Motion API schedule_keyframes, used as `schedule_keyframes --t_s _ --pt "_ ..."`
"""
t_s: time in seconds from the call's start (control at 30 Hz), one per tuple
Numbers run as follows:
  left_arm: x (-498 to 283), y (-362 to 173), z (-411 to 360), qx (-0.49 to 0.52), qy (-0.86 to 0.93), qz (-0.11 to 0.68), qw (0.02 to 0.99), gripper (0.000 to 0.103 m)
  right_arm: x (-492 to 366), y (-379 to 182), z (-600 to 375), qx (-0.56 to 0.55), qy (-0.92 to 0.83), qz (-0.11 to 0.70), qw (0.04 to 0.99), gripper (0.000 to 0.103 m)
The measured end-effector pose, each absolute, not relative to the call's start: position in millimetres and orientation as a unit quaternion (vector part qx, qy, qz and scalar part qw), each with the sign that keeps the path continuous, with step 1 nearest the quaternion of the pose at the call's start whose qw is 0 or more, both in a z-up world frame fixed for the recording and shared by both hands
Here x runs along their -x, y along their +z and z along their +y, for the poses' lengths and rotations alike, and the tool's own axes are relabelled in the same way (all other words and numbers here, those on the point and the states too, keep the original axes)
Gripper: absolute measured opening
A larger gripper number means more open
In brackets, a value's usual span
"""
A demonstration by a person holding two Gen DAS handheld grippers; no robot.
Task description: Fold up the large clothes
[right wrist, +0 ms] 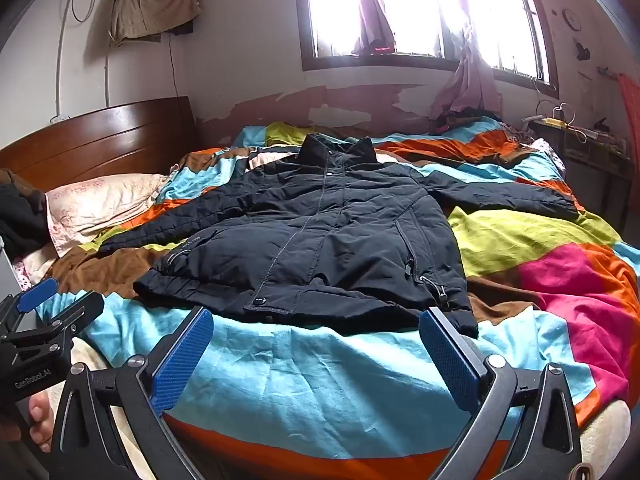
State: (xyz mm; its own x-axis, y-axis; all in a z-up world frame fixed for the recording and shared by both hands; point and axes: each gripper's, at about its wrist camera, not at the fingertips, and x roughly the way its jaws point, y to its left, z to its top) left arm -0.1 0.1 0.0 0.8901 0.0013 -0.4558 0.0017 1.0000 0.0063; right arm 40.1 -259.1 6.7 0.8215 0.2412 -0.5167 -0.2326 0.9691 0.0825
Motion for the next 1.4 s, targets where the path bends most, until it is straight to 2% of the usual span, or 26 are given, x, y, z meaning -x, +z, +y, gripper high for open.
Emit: schedule_keyframes --t_s 1.4 --pt "1.0 2.5 0.2 -0.009 0.003 0.231 0.973 0.101 -39.1 4.7 -260.9 -0.009 0.123 0.275 0.954 0.103"
